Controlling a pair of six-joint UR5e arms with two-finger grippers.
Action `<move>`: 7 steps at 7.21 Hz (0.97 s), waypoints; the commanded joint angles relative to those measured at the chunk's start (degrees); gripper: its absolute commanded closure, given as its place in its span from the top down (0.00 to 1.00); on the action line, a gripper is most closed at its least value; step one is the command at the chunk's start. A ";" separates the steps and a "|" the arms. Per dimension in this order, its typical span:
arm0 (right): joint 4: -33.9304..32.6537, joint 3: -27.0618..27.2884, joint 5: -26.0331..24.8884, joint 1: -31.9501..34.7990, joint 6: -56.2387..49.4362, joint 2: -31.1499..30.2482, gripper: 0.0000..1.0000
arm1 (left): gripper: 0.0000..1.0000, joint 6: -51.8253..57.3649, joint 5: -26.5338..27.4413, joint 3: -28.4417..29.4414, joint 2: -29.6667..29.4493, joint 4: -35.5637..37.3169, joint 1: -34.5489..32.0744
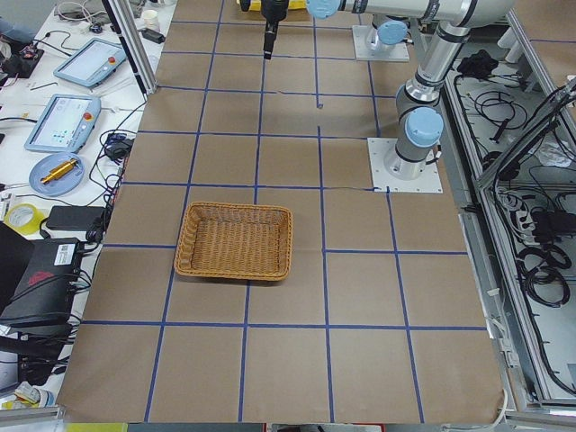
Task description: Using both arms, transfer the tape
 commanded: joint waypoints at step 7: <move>-0.43 0.36 -0.66 -0.05 -0.88 0.44 1.00 | 1.00 -0.01 -0.15 0.00 -0.05 0.13 0.18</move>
